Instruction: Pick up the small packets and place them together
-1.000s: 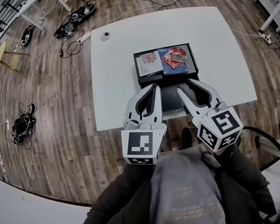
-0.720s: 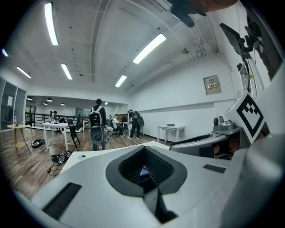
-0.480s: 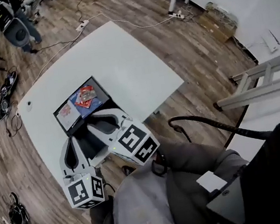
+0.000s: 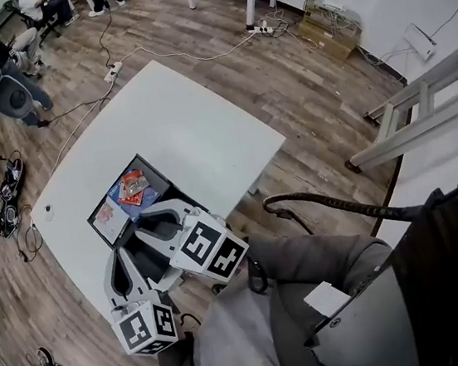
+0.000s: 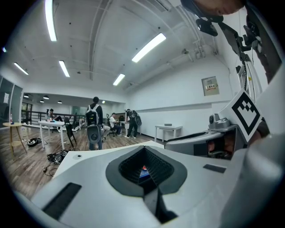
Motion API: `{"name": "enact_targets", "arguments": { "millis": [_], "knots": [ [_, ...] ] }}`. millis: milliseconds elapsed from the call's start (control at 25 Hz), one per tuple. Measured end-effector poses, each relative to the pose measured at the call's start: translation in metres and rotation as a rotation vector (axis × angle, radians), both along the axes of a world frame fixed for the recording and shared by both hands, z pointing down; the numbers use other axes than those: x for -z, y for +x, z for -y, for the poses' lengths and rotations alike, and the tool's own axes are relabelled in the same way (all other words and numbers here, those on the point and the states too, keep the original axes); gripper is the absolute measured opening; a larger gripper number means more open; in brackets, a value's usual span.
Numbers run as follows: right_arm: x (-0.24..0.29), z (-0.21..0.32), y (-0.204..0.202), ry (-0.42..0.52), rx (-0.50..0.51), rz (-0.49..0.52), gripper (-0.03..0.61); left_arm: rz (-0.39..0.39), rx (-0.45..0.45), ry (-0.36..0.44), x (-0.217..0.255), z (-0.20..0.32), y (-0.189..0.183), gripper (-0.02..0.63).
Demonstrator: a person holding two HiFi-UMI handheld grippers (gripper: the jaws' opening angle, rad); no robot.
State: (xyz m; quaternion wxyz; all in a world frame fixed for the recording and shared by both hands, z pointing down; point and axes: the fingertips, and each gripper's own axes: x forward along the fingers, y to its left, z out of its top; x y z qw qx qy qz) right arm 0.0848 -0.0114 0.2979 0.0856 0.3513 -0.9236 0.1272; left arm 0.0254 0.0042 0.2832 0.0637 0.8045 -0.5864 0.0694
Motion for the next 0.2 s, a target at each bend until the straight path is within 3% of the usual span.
{"name": "enact_targets", "arguments": {
  "millis": [200],
  "knots": [
    [0.0088, 0.0041, -0.0046, -0.001, -0.010, -0.008, 0.101, -0.007, -0.010, 0.000, 0.0096, 0.0039, -0.0057, 0.002]
  ]
}}
